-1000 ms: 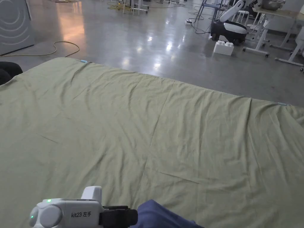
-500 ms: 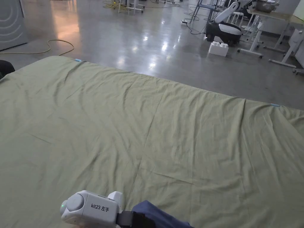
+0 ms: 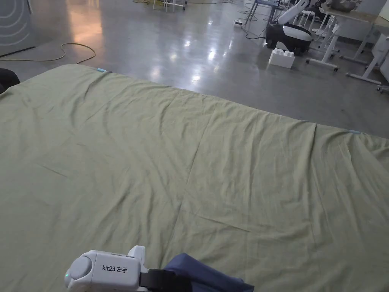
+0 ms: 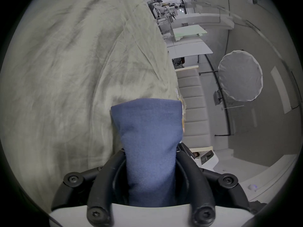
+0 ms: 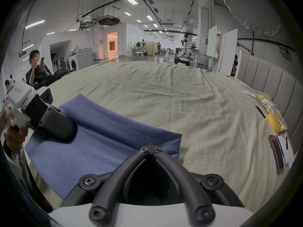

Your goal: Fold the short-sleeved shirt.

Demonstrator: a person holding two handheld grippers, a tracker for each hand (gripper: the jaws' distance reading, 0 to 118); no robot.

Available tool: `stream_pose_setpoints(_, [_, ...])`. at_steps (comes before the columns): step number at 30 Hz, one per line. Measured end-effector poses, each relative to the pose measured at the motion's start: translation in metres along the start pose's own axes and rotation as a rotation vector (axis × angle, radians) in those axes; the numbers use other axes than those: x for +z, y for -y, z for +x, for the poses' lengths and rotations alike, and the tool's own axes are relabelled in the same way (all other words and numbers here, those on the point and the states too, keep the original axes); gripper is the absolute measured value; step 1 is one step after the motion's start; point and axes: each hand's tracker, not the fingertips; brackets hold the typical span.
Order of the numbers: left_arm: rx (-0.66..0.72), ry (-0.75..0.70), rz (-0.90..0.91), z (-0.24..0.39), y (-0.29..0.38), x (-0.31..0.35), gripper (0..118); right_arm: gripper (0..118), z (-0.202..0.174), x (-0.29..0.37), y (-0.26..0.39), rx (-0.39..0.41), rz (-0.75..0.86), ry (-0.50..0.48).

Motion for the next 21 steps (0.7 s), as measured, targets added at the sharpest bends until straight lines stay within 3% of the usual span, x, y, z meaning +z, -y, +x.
stream_pose_setpoints(5, [0.023, 0.016, 0.010, 0.002, 0.000, 0.009, 33, 1, 0.004, 0.005, -0.015, 0.015, 0.013, -0.011])
stream_pose_setpoints(9, [0.035, 0.022, 0.031, 0.020, -0.008, 0.034, 33, 1, 0.021, 0.020, -0.049, 0.026, 0.120, 0.027])
stream_pose_setpoints(15, [0.019, -0.046, 0.062, 0.035, -0.031, 0.093, 33, 1, 0.059, 0.049, -0.109, 0.051, 0.308, 0.113])
stream_pose_setpoints(21, [0.001, -0.144, 0.100, 0.041, -0.050, 0.163, 33, 1, 0.093, 0.068, -0.143, 0.013, 0.387, 0.180])
